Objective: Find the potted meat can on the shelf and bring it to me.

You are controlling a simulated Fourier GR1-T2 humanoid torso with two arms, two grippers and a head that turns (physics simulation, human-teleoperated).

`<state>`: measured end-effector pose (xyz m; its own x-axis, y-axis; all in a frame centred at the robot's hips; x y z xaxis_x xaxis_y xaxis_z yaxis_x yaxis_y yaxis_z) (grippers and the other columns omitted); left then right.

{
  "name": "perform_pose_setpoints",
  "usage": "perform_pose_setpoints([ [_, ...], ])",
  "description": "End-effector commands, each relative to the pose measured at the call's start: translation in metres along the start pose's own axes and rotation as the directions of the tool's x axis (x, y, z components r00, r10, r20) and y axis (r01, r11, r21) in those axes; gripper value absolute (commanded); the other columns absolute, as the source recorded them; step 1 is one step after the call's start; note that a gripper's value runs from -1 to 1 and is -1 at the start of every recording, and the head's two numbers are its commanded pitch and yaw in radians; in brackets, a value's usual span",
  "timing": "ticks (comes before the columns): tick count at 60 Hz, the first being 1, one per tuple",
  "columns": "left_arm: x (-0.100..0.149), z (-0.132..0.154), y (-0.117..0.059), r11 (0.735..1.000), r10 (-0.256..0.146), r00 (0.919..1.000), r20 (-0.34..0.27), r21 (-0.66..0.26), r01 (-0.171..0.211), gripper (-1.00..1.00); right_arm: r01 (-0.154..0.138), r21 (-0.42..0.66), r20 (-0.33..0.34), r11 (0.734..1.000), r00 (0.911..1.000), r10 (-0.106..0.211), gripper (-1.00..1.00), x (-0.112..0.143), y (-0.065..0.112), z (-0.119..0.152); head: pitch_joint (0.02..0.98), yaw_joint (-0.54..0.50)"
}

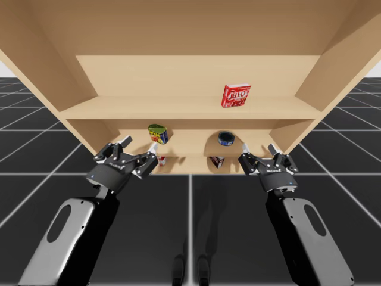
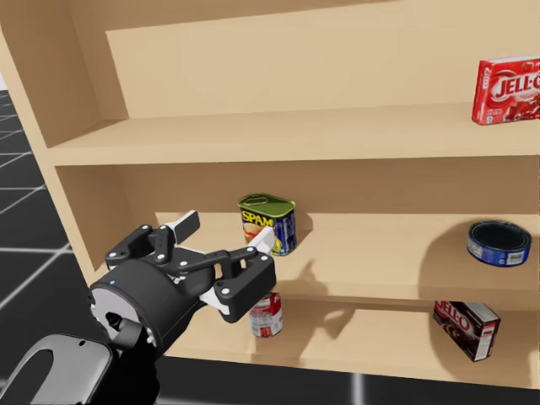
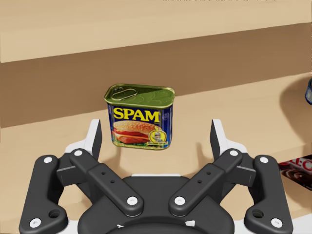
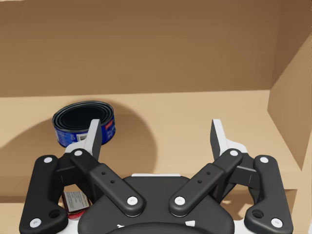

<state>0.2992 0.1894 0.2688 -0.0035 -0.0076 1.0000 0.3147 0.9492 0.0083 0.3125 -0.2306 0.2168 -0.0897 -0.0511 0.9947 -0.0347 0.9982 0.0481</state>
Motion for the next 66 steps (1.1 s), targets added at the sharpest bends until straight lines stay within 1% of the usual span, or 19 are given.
perform_pose_setpoints([
  [1, -0.005, -0.027, -0.009, 1.000, -0.005, 0.9999, -0.012, -0.007, 0.005, -1.00, -0.001, -0.001, 0.003, 1.000, 1.0000, 0.001, -1.00, 0.001, -0.001, 0.000, 0.496, 0.21],
  [8, -0.010, -0.045, -0.009, 1.000, -0.004, 0.9997, -0.023, 0.007, 0.004, -1.00, 0.000, -0.002, 0.005, 1.000, 1.0000, 0.000, -1.00, 0.001, -0.002, 0.000, 0.498, 0.20],
  [15, -0.016, -0.060, -0.007, 0.999, -0.016, 0.9994, -0.032, 0.030, 0.017, -1.00, 0.001, -0.003, 0.007, 1.000, 1.0000, -0.001, -1.00, 0.002, -0.003, 0.000, 0.498, 0.20],
  [18, -0.018, -0.067, -0.005, 0.999, -0.010, 0.9994, -0.034, 0.031, 0.011, -1.00, 0.002, -0.003, 0.007, 1.000, 1.0000, -0.002, -1.00, 0.002, -0.003, 0.000, 0.499, 0.20],
  [20, -0.020, -0.073, -0.003, 0.999, -0.019, 0.9991, -0.039, 0.047, 0.020, -1.00, 0.001, -0.003, 0.008, 1.000, 1.0000, -0.001, -1.00, 0.002, -0.003, 0.000, 0.500, 0.20],
  [23, -0.021, -0.077, -0.002, 0.999, -0.010, 0.9990, -0.045, 0.047, 0.012, -1.00, 0.001, -0.004, 0.009, 1.000, 1.0000, -0.001, -1.00, 0.002, -0.003, 0.000, 0.500, 0.20],
  [26, -0.024, -0.082, -0.001, 0.998, -0.015, 0.9987, -0.049, 0.061, 0.018, -1.00, 0.003, -0.004, 0.009, 1.000, 1.0000, -0.003, -1.00, 0.003, -0.003, 0.000, 0.501, 0.19],
  [28, -0.026, -0.087, 0.000, 0.998, -0.003, 0.9986, -0.053, 0.060, 0.006, -1.00, 0.002, -0.006, 0.010, 1.000, 0.9999, -0.002, -1.00, 0.003, -0.004, 0.000, 0.502, 0.19],
  [31, -0.028, -0.090, 0.000, 0.998, -0.010, 0.9983, -0.058, 0.065, 0.013, -1.00, 0.001, -0.006, 0.011, 1.000, 0.9999, -0.001, -1.00, 0.003, -0.004, 0.000, 0.502, 0.19],
  [38, -0.032, -0.102, 0.002, 0.998, 0.000, 0.9981, -0.062, 0.064, 0.004, -1.00, 0.001, -0.006, 0.013, 1.000, 0.9999, 0.000, -1.00, 0.003, -0.004, 0.001, 0.503, 0.19],
  [43, -0.036, -0.109, 0.003, 0.998, 0.007, 0.9971, -0.075, 0.067, -0.002, -1.00, -0.017, 0.000, 0.029, 1.000, 0.9994, 0.017, -1.00, 0.004, -0.005, 0.001, 0.502, 0.19],
  [50, -0.039, -0.113, 0.002, 0.998, 0.009, 0.9962, -0.087, 0.062, -0.003, -0.97, -0.012, 0.000, 0.033, 1.000, 0.9994, 0.012, -1.00, 0.005, -0.006, 0.001, 0.502, 0.18],
  [52, -0.040, -0.113, 0.002, 0.998, 0.006, 0.9962, -0.087, 0.066, 0.000, -0.77, -0.012, -0.001, 0.034, 1.000, 0.9994, 0.012, -1.00, 0.005, -0.006, 0.001, 0.502, 0.18],
  [53, -0.041, -0.113, 0.002, 0.998, 0.003, 0.9958, -0.091, 0.068, 0.004, -0.38, -0.010, -0.001, 0.034, 1.000, 0.9994, 0.010, -1.00, 0.006, -0.007, 0.001, 0.501, 0.18],
  [54, -0.041, -0.113, 0.002, 0.998, 0.003, 0.9958, -0.091, 0.068, 0.003, 0.20, -0.009, 0.000, 0.034, 1.000, 0.9994, 0.009, -1.00, 0.006, -0.007, 0.001, 0.501, 0.18],
  [55, -0.042, -0.113, 0.002, 0.998, 0.006, 0.9958, -0.091, 0.064, 0.000, 0.41, -0.009, 0.000, 0.034, 1.000, 0.9994, 0.009, -1.00, 0.006, -0.007, 0.001, 0.501, 0.18],
  [56, -0.042, -0.113, 0.001, 0.998, 0.007, 0.9959, -0.090, 0.064, -0.001, 0.75, -0.010, 0.000, 0.035, 1.000, 0.9993, 0.010, -1.00, 0.006, -0.007, 0.001, 0.502, 0.18],
  [58, -0.042, -0.113, 0.001, 0.998, 0.005, 0.9956, -0.093, 0.061, 0.000, 0.95, -0.010, -0.001, 0.036, 1.000, 0.9993, 0.010, -1.00, 0.006, -0.007, 0.001, 0.501, 0.18],
  [66, -0.038, -0.108, 0.002, 0.999, 0.008, 0.9966, -0.082, 0.051, -0.004, 1.00, -0.011, 0.000, 0.036, 1.000, 0.9993, 0.011, -1.00, 0.006, -0.006, 0.001, 0.497, 0.18],
])
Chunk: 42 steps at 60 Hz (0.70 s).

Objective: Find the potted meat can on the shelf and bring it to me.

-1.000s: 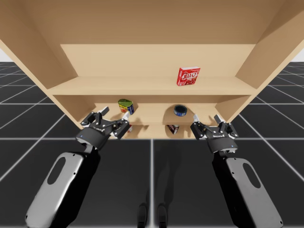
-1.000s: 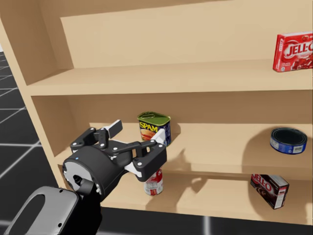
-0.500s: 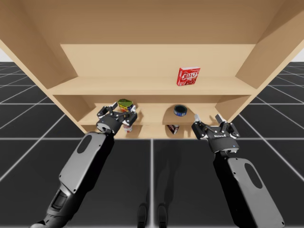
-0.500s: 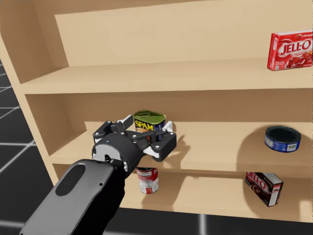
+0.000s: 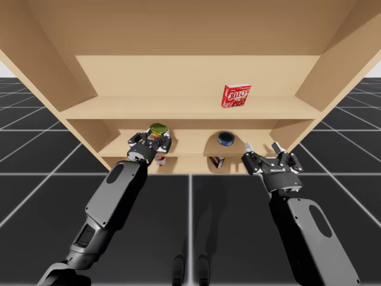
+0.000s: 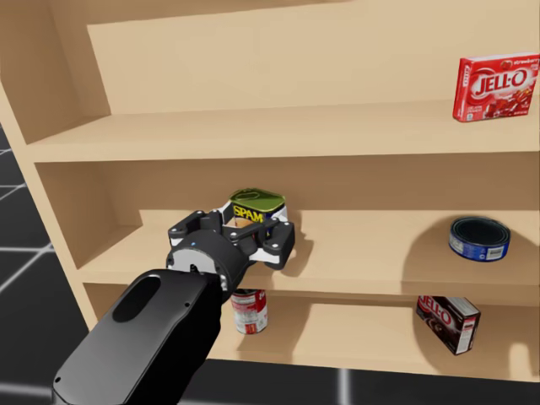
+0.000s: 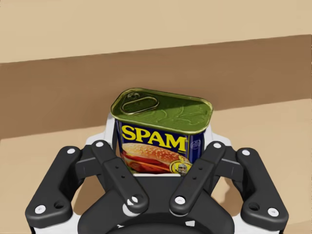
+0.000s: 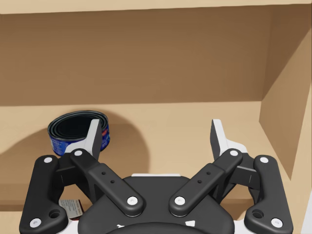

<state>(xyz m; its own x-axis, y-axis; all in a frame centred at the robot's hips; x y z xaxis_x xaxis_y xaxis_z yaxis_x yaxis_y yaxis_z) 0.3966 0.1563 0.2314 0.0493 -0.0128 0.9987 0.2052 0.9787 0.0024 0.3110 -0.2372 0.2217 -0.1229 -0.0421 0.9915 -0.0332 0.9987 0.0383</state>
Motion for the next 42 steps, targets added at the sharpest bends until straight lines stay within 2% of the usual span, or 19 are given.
perform_pose_setpoints([
  [1, 0.000, -0.005, 0.003, 0.998, -0.007, 0.9996, -0.028, -0.064, 0.005, 1.00, -0.001, 0.001, 0.003, 1.000, 1.0000, 0.001, -1.00, 0.001, 0.000, 0.000, 0.497, 0.18],
  [13, 0.015, 0.021, 0.002, 0.997, -0.009, 0.9999, 0.011, -0.075, 0.010, 1.00, -0.002, -0.002, 0.009, 1.000, 1.0000, 0.002, -1.00, 0.002, 0.000, 0.001, 0.494, 0.19],
  [29, 0.038, 0.085, 0.005, 0.996, -0.037, 0.9958, 0.084, -0.082, 0.044, 1.00, 0.000, -0.005, 0.013, 1.000, 0.9999, 0.000, -1.00, 0.003, 0.000, 0.001, 0.488, 0.19],
  [42, 0.043, 0.135, 0.014, 0.995, -0.049, 0.9936, 0.102, -0.086, 0.058, 1.00, -0.003, -0.004, 0.015, 1.000, 0.9999, 0.003, -1.00, 0.003, 0.001, 0.002, 0.483, 0.19],
])
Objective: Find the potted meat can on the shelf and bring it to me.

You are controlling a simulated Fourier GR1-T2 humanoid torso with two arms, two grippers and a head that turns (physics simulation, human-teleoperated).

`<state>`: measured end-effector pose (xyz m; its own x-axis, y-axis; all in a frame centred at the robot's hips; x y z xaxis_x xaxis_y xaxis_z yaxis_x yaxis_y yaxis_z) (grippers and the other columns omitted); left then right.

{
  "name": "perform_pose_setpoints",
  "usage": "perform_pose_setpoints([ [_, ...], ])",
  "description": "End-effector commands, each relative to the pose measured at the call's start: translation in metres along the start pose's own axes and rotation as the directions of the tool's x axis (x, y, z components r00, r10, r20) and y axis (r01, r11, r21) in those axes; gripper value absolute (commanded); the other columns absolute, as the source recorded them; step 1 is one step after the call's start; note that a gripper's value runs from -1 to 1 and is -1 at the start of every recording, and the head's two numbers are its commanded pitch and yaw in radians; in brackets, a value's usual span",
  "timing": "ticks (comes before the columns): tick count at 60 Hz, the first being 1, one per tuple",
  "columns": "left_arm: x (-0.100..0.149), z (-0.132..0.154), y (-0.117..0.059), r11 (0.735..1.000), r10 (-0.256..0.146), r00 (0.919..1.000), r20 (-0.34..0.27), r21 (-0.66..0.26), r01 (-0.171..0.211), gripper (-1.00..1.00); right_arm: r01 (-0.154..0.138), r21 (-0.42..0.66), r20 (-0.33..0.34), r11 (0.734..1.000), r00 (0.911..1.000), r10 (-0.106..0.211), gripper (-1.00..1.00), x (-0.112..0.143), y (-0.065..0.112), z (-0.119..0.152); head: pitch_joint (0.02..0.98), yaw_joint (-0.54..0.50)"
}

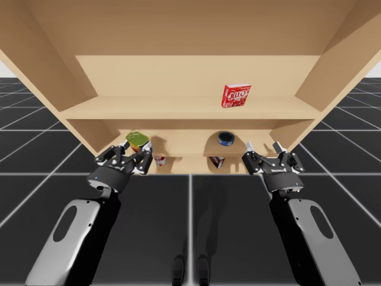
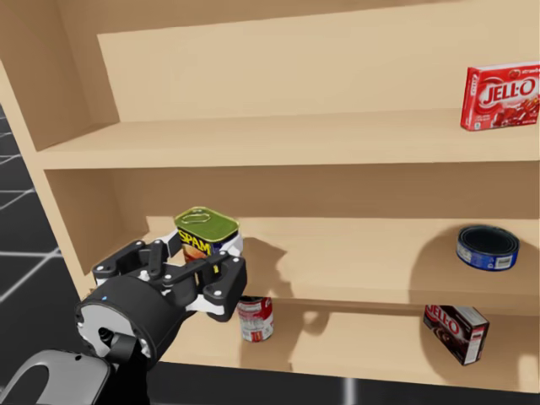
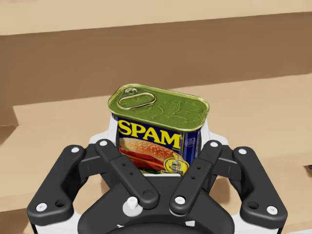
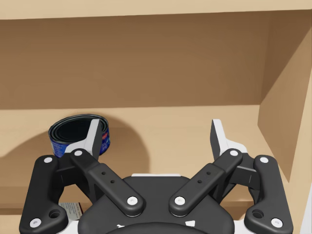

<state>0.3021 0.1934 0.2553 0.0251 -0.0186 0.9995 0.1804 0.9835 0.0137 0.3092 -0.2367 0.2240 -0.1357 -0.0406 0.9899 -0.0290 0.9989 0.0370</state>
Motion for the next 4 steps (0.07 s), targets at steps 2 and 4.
perform_pose_setpoints([
  [2, 0.025, 0.042, 0.001, 0.992, -0.035, 0.9959, 0.083, -0.115, 0.045, 1.00, -0.002, 0.000, 0.003, 1.000, 1.0000, 0.002, -1.00, 0.001, 0.000, 0.000, 0.483, 0.19],
  [4, 0.025, 0.050, 0.004, 0.993, -0.035, 0.9955, 0.088, -0.110, 0.045, 1.00, -0.005, 0.000, 0.004, 1.000, 1.0000, 0.005, -1.00, 0.000, 0.001, 0.000, 0.482, 0.19],
])
